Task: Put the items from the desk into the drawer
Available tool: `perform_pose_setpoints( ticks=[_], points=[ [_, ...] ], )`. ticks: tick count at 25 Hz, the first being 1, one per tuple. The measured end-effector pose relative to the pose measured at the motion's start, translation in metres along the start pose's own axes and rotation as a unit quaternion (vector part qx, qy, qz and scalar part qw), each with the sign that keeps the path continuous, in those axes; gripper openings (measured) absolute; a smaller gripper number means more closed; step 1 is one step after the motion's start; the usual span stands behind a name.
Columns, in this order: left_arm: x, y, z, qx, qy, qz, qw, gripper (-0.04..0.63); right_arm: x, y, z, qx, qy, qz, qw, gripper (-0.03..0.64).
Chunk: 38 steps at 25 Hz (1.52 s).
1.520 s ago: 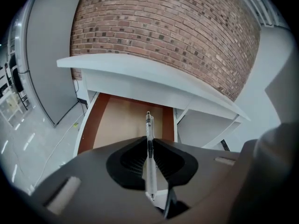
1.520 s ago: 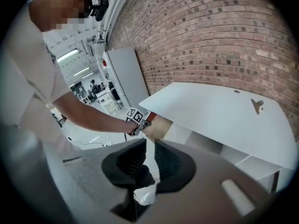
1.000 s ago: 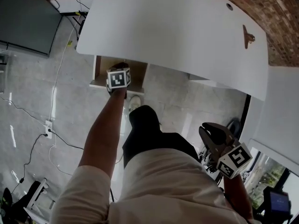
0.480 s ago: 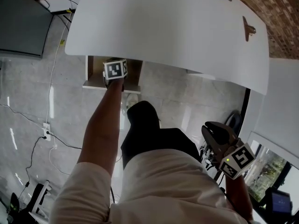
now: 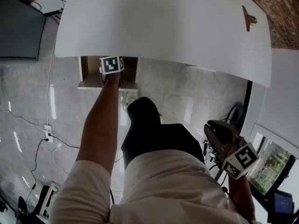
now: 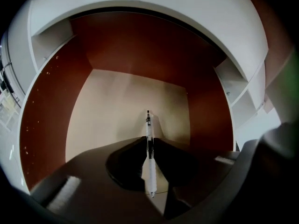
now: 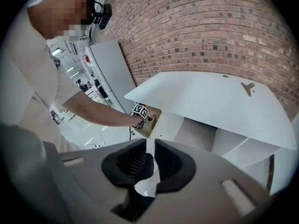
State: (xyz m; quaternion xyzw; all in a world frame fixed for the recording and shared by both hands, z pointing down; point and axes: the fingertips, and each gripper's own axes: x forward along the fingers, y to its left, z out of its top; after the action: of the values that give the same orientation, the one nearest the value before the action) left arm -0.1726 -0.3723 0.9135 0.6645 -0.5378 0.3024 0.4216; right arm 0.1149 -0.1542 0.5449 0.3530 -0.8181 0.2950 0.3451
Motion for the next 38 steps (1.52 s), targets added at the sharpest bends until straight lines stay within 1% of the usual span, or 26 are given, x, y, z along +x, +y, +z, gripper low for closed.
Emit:
perform_pose_setpoints(
  ticks=[3, 6, 12, 15, 18, 24, 28, 30, 33, 36, 38],
  points=[
    [0.003, 0.002, -0.002, 0.007, 0.003, 0.005, 1.0, 0.054, 0.002, -0.004, -0.005, 0.003, -0.001, 0.003, 1.0, 0.049],
    [0.002, 0.0, 0.0, 0.008, -0.002, 0.006, 0.9999, 0.081, 0.002, -0.007, -0.014, 0.015, -0.009, 0.009, 1.0, 0.049],
    [-0.011, -0.008, 0.004, 0.016, -0.012, 0.006, 0.9998, 0.081, 0.001, -0.005, -0.013, 0.02, -0.022, 0.019, 0.999, 0.049],
    [-0.025, -0.012, 0.003, 0.003, -0.017, 0.009, 0.9998, 0.081, -0.005, -0.004, -0.015, 0.021, -0.023, 0.027, 0.999, 0.049],
    [-0.043, -0.02, 0.001, -0.006, -0.022, 0.014, 0.9996, 0.081, -0.014, -0.001, -0.016, 0.019, -0.035, 0.037, 0.999, 0.049],
    [-0.095, -0.043, -0.009, 0.006, -0.03, 0.024, 0.9992, 0.08, -0.044, 0.005, -0.029, 0.017, -0.048, 0.055, 0.997, 0.049],
    [-0.137, -0.065, -0.017, 0.018, -0.036, 0.021, 0.999, 0.08, -0.07, 0.007, -0.032, 0.007, -0.064, 0.063, 0.996, 0.049],
    [-0.156, -0.074, -0.022, 0.022, -0.045, 0.011, 0.9987, 0.077, -0.081, 0.009, -0.029, 0.0, -0.08, 0.066, 0.995, 0.049],
    [-0.172, -0.088, -0.045, 0.018, -0.062, -0.029, 0.9975, 0.069, -0.1, 0.011, -0.026, -0.012, -0.105, 0.073, 0.992, 0.035],
    [-0.232, -0.12, -0.051, 0.039, -0.058, -0.026, 0.9972, 0.043, -0.119, 0.011, -0.027, -0.026, -0.126, 0.083, 0.988, 0.031],
    [-0.265, -0.14, -0.056, 0.047, -0.064, -0.042, 0.9959, 0.011, -0.129, 0.014, -0.026, -0.035, -0.141, 0.09, 0.985, 0.029]
  ],
)
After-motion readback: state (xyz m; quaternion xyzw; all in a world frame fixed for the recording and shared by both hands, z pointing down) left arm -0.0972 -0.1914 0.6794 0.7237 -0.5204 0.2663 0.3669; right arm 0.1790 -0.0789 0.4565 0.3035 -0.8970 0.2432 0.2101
